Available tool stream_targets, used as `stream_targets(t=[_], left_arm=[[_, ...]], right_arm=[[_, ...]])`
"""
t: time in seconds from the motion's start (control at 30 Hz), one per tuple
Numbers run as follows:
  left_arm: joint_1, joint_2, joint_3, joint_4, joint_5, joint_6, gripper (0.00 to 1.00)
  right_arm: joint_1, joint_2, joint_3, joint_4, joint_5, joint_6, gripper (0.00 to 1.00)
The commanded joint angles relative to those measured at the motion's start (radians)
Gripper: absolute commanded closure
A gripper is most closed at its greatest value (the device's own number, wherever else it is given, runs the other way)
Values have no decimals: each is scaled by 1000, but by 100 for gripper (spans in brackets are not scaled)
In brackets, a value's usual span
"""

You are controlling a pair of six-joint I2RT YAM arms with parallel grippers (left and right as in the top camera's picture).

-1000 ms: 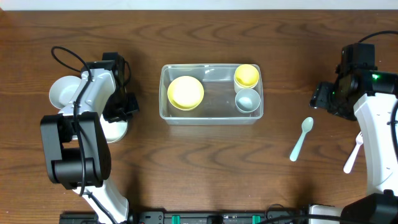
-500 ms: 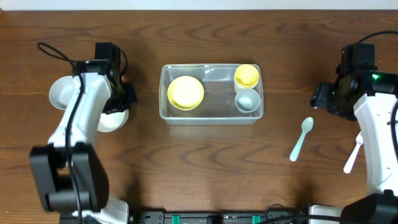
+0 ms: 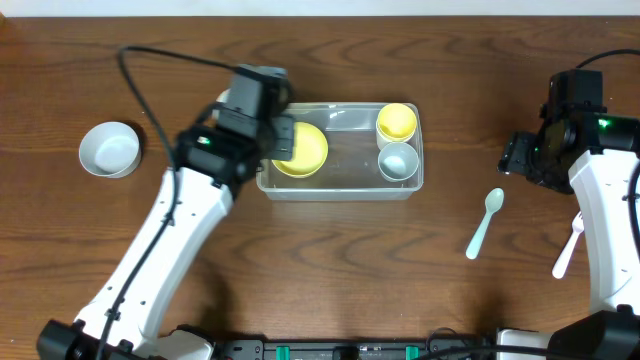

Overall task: Pack container
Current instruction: 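Carry the white plate into the bin and lay it on the yellow bowl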

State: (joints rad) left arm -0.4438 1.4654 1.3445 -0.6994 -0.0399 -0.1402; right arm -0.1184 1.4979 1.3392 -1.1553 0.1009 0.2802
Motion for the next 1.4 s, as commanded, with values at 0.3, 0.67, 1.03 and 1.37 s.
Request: stream_targets(t=[0.3, 0.67, 1.03, 1.37], left_arm=[[-64, 218, 21, 36, -58, 55, 94], [-64, 312, 21, 51, -50, 55, 94], [-64, 312, 21, 58, -50, 54, 94], [-64, 312, 21, 57, -50, 54, 49]], right_arm=[[-5, -21, 5, 0, -4, 3, 26], [-5, -21, 5, -1, -4, 3, 26], [-5, -21, 5, -1, -4, 3, 26], [-5, -21, 5, -1, -4, 3, 26]])
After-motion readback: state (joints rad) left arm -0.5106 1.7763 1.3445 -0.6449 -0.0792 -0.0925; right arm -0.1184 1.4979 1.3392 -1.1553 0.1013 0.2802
